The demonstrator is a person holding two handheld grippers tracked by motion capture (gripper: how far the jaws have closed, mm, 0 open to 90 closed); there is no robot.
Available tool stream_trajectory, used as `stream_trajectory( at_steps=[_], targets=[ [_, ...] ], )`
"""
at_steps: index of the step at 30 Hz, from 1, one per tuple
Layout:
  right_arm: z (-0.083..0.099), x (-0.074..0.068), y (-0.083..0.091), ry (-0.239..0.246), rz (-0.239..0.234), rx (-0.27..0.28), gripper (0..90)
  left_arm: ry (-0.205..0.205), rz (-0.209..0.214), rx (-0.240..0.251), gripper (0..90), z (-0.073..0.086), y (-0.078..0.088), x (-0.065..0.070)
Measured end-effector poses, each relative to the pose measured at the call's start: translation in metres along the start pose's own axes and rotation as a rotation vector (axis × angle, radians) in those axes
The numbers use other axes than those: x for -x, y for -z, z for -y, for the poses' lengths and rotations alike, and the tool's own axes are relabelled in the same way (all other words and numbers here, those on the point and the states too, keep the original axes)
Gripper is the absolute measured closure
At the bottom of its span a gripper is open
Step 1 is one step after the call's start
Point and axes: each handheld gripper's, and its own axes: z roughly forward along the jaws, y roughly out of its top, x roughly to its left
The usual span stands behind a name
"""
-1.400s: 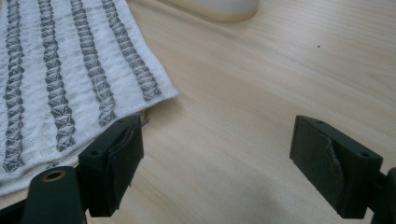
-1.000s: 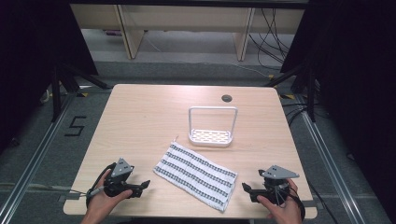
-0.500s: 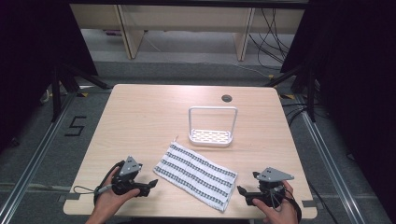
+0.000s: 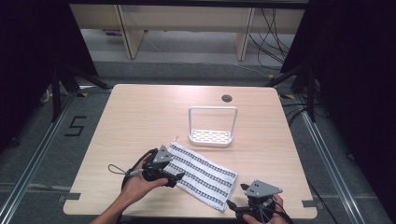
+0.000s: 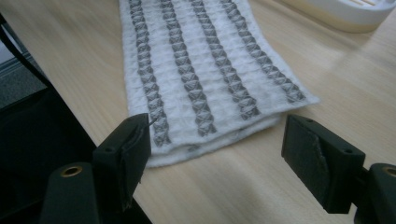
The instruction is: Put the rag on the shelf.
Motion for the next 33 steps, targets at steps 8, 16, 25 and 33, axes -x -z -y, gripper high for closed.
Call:
stream_trajectory(
  at_steps=[8,16,25,33],
  targets=[
    [0.0,-0.009,-0.006,0.015,-0.022,-0.025,27.1,-0.012,0.04,-0.006,19.6,-0.024,-0.025,0.006],
    [0.001,-0.019,-0.008,0.038,-0.04,-0.042,31.3,-0.049,0.116,-0.009,22.9,-0.044,-0.046,0.013],
    [0.005,-0.029,-0.013,0.046,-0.05,-0.061,36.9,-0.144,0.247,-0.064,27.4,-0.07,-0.087,0.041],
    [0.007,-0.028,-0.016,0.071,-0.042,-0.072,38.5,-0.192,0.334,-0.098,32.3,-0.082,-0.114,0.056]
  ],
)
